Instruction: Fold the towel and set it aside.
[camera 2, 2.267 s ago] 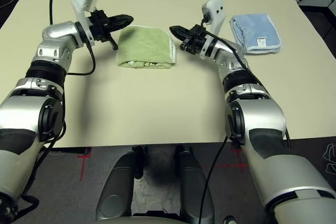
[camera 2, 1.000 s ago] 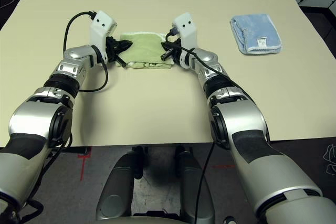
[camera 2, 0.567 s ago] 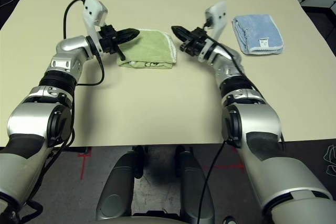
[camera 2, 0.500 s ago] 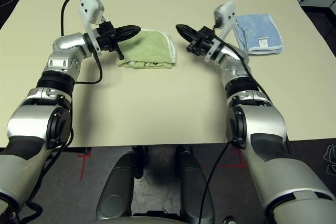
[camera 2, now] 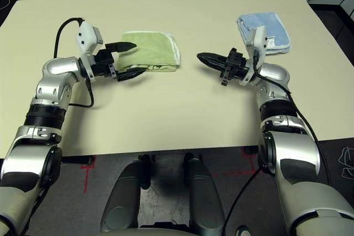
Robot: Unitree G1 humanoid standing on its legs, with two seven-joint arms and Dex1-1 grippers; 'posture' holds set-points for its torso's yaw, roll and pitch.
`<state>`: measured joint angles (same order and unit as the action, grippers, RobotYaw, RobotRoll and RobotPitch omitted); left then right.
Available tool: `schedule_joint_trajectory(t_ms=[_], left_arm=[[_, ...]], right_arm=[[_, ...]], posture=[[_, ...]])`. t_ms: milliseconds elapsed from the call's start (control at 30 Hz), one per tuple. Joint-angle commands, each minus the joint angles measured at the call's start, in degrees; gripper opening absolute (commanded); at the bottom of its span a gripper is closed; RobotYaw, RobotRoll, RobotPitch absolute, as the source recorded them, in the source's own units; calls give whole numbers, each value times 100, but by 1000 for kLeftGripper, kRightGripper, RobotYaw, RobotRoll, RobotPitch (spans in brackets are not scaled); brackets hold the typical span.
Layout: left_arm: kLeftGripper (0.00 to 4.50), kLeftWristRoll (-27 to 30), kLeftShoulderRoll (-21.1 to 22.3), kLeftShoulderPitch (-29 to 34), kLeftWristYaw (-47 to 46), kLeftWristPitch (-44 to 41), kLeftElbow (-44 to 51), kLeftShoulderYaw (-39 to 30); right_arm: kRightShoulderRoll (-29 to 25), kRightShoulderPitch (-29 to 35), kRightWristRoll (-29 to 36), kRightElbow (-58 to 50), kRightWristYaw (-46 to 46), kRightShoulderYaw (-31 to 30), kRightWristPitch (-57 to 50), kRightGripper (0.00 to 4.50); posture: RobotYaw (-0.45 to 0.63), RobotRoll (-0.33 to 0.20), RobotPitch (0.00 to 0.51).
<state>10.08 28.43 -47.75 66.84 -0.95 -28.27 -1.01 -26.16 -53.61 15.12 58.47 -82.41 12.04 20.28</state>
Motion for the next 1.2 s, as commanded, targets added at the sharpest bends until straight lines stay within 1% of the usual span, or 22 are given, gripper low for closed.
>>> schedule_joint_trajectory(t_ms=[33,167,233,267,300,400,467,533,567,633,700,767,833,867,900,1000,1100,1200], left_arm=[[4500,105,105,169,119,-83,231,86],[4500,150,198,219,161,-101,314,87],[4500,169,254,260,180,-99,359,83],[4500,171,285,280,182,-100,379,78],[4500,170,321,296,162,-120,400,61],[4500,182,408,297,101,-177,421,3],[4500,283,429,226,35,-367,409,-82],[4500,456,398,125,-100,-793,380,-198],[4500,671,357,14,-291,-1427,338,-336],[4500,957,329,-146,-564,-2322,253,-516],[4500,1119,361,-282,-807,-3105,79,-641],[4500,1201,389,-369,-1051,-3711,-153,-754],[4500,1233,375,-452,-1309,-4133,-384,-851],[4500,1260,333,-490,-1460,-4218,-496,-936],[4500,1359,230,-565,-1734,-4431,-635,-1114],[4500,1513,-8,-790,-2163,-5198,-1017,-1272],[4500,1458,-94,-1157,-2569,-5220,-1734,-1451],[4500,1528,-139,-1498,-2711,-5183,-2278,-1654]], right_arm=[[-108,89,-1,-12,-83,-65,76,1768],[-179,106,-31,14,-163,-113,154,3288],[-205,130,-25,8,-204,-123,207,3962],[-215,140,-22,1,-217,-127,230,4384],[-227,152,-20,-10,-229,-130,254,4447],[-243,173,6,-22,-194,-109,252,4447],[-238,181,25,-39,-174,-100,236,4447],[-223,184,34,-58,-168,-106,230,4447],[-210,183,40,-77,-163,-109,222,4447],[-195,181,53,-106,-160,-111,207,4447],[-199,187,69,-127,-167,-104,193,4447],[-220,209,93,-149,-187,-88,168,4447],[-245,239,115,-170,-209,-74,152,4447],[-258,257,129,-181,-223,-71,149,4447],[-274,281,151,-192,-245,-65,143,4447],[-319,352,189,-200,-312,-62,167,4447],[-311,361,205,-230,-302,-76,146,4447],[-292,374,224,-296,-286,-85,116,4447]], posture=[[31,0,239],[35,0,236],[35,0,235],[35,0,235],[35,0,233],[36,0,232],[37,0,231],[37,0,230],[37,0,230],[33,0,228],[32,0,228],[31,0,228],[32,0,226],[34,0,226],[37,0,227],[38,0,226],[36,0,228],[33,0,228]])
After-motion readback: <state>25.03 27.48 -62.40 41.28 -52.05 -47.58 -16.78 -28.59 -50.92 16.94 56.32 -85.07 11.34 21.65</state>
